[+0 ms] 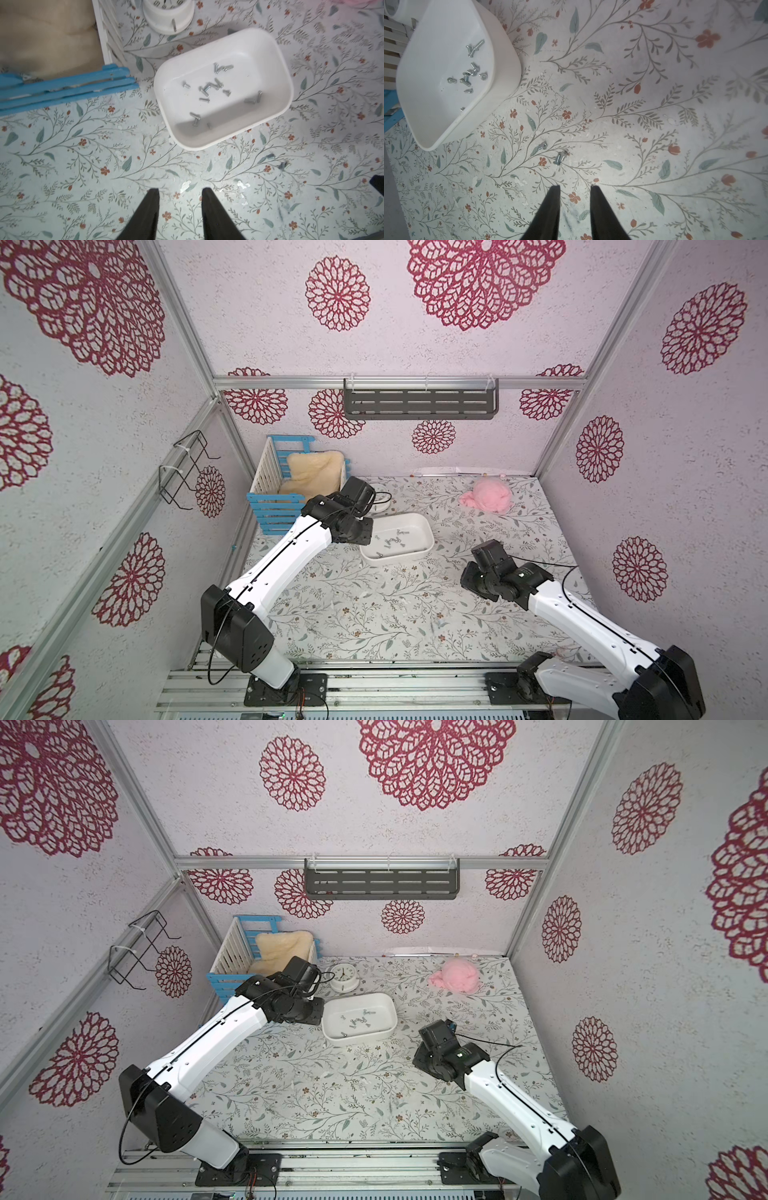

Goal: Put the screws on the desktop into the storage box
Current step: Place the screw in the storage box, then pick up the screw from the center of the board.

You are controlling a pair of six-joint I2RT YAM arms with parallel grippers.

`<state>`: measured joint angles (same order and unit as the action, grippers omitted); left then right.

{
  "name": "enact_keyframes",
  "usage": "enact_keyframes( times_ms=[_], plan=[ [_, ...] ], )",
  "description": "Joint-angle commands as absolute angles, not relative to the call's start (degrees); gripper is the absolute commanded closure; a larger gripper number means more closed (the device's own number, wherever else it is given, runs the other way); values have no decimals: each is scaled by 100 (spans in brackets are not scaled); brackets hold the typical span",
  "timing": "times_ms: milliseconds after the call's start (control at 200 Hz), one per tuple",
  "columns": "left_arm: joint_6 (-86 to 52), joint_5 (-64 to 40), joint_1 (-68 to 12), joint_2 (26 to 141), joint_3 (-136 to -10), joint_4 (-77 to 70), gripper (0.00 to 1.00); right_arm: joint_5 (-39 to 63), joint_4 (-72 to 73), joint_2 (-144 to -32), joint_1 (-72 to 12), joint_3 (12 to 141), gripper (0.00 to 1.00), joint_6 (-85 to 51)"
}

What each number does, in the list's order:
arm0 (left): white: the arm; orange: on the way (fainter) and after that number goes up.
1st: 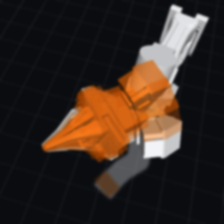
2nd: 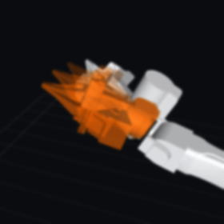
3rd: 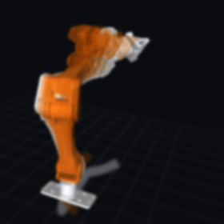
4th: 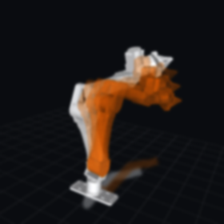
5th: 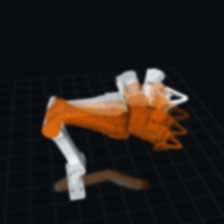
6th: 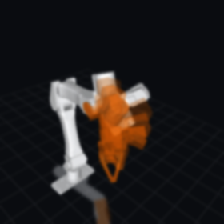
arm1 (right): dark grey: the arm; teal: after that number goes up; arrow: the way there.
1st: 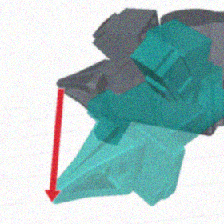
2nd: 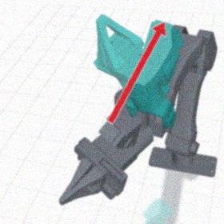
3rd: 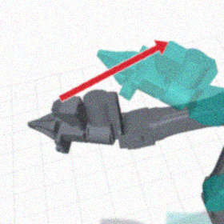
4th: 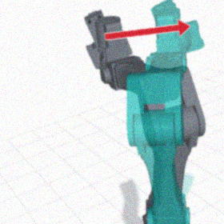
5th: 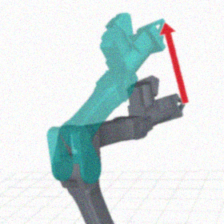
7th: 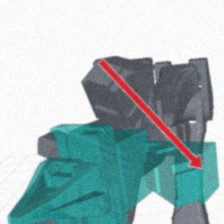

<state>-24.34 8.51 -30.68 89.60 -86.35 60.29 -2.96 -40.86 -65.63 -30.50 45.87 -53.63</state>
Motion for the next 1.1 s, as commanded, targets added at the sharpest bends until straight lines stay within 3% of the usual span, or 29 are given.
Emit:
enact_keyframes(
  times_ms=[0, 490, 1096],
  plan=[
    [-2599, 908, -2896, 8566, -8144, 5741, 60, -377, -3831, -6834, -3253, 4616, 71, -5532],
    [-2699, 687, -2493, 7766, -6727, 5363, 59, -465, -3561, -8270, -3623, 4908, 69, -5819],
    [-2708, 643, -2421, 7620, -6662, 5371, 58, -396, -3363, -9129, -3639, 5344, 69, -5731]
  ],
)
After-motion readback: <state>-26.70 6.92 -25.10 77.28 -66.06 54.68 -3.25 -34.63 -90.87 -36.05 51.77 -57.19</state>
